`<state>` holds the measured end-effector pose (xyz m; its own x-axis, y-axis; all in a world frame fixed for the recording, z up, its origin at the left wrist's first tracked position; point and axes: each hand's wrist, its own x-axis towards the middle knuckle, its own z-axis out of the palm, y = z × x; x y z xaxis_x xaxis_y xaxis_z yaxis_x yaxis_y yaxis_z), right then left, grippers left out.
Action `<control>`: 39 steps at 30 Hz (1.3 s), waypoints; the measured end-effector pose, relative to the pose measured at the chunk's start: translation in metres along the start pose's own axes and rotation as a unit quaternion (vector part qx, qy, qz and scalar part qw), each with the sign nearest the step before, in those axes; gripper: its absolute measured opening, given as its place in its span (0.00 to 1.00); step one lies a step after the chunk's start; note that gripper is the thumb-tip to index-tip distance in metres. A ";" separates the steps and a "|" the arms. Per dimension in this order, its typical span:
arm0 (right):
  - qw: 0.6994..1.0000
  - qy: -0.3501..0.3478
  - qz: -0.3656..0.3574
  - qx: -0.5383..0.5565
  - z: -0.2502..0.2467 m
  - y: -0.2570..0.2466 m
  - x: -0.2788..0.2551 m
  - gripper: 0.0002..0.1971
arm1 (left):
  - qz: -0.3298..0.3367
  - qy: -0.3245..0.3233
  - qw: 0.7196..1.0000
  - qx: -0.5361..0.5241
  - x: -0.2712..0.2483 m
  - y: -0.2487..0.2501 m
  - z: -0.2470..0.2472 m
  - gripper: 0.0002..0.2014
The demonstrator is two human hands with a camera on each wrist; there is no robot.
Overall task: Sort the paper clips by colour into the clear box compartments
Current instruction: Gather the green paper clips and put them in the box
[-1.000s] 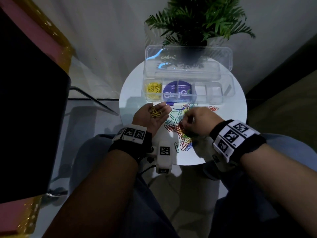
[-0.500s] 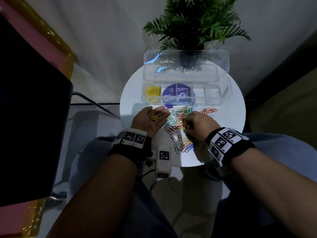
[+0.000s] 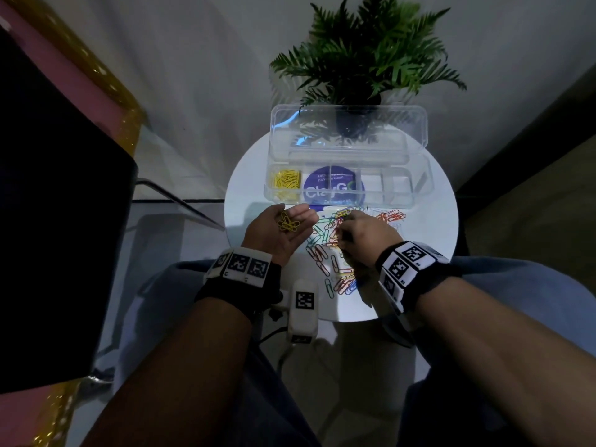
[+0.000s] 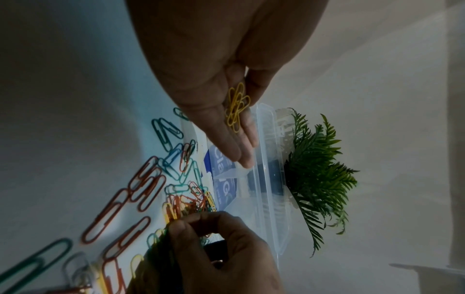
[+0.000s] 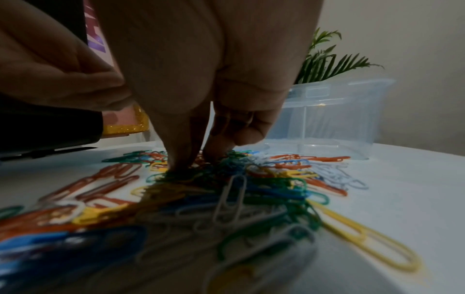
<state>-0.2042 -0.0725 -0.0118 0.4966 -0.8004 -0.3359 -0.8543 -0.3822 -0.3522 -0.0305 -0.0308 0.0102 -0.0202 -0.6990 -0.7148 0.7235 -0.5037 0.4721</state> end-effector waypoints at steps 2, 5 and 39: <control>1.000 0.000 0.013 0.024 0.000 0.003 0.000 0.10 | 0.003 0.003 1.000 0.002 -0.002 -0.001 0.001 0.20; 0.996 0.025 0.037 0.071 -0.005 0.009 -0.002 0.08 | 0.005 0.007 1.000 0.010 -0.004 -0.001 0.003 0.21; 0.995 0.035 -0.047 0.079 -0.001 0.006 -0.010 0.13 | 0.017 0.000 0.999 0.029 -0.015 0.001 0.010 0.23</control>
<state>-0.2145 -0.0678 -0.0099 0.5562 -0.7972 -0.2347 -0.7669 -0.3836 -0.5145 -0.0361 -0.0260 0.0269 0.0025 -0.7163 -0.6978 0.6827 -0.5087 0.5246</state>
